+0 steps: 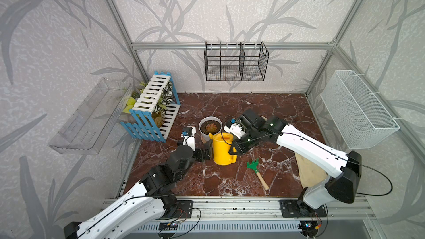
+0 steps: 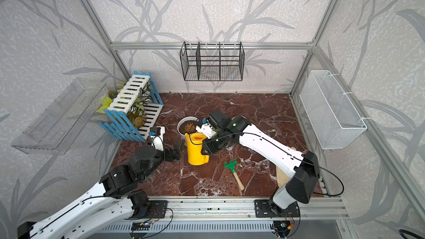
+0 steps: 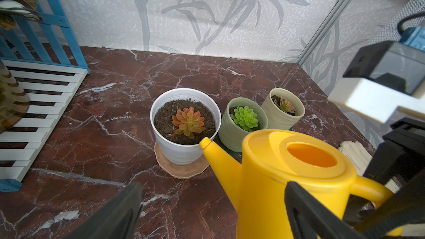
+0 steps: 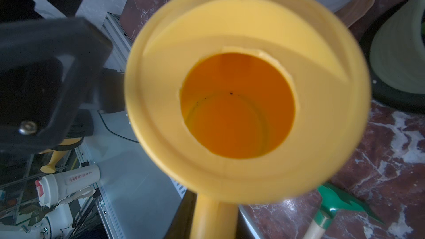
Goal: Water the succulent around the soil edge
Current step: Water the soil of the potted plant with water.
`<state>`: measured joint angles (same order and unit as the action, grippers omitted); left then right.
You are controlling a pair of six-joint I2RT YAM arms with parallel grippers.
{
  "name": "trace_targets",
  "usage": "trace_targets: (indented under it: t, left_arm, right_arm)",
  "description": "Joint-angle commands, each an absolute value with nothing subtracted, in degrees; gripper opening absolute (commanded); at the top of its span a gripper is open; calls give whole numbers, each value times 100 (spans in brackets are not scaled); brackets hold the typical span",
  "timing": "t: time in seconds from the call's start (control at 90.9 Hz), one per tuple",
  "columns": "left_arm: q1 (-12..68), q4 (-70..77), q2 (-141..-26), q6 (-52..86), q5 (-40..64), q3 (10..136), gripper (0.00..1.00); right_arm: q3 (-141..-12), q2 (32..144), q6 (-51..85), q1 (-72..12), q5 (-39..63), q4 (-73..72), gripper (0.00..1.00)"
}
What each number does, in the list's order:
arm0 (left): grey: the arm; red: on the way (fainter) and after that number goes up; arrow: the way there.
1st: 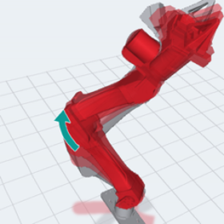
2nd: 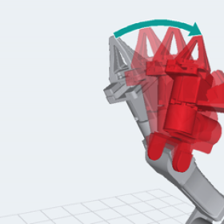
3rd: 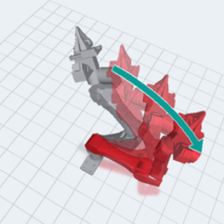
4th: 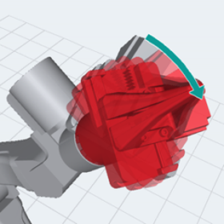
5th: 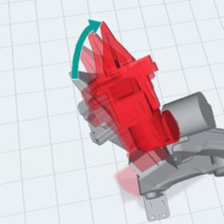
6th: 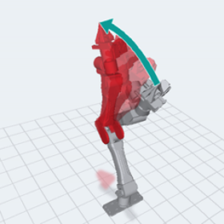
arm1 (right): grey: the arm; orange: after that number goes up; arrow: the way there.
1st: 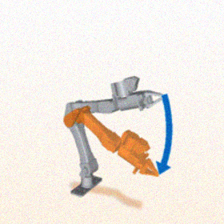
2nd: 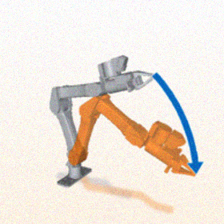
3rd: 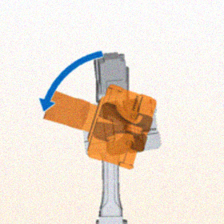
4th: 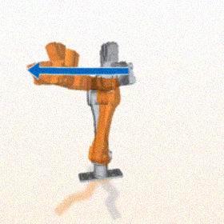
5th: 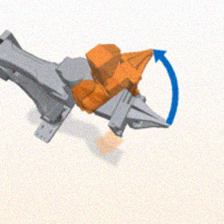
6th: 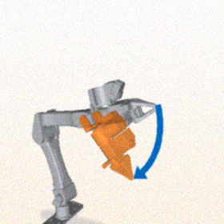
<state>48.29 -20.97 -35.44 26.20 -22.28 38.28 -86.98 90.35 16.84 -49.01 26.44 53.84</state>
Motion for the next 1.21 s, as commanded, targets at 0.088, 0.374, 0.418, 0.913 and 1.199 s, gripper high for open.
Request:
trace_targets:
  t: [0.088, 0.374, 0.418, 0.913, 1.199]
  left_arm:
    - [4800, -2260, -3284, 2487, -2364, 3858, 100]
    - [4807, -2285, -3295, 2500, -2343, 3858, 100]
    - [4802, -2298, -3303, 2504, -2335, 3865, 100]
    - [4802, -2293, -3309, 2505, -2329, 3850, 100]
    - [4806, -2285, -3300, 2514, -2340, 3839, 100]
  right_arm:
    - [-9437, 9529, 1577, -4896, 2743, 5906, 0]
    - [-9658, 9594, 1630, -4857, 2390, 6350, 0]
    - [-9653, 9578, 1622, -4832, 2353, 6434, 0]
    - [-9544, 9382, 1439, -4534, 1955, 6679, 0]
    - [-9598, 9439, 1360, -4634, 2191, 6569, 0]
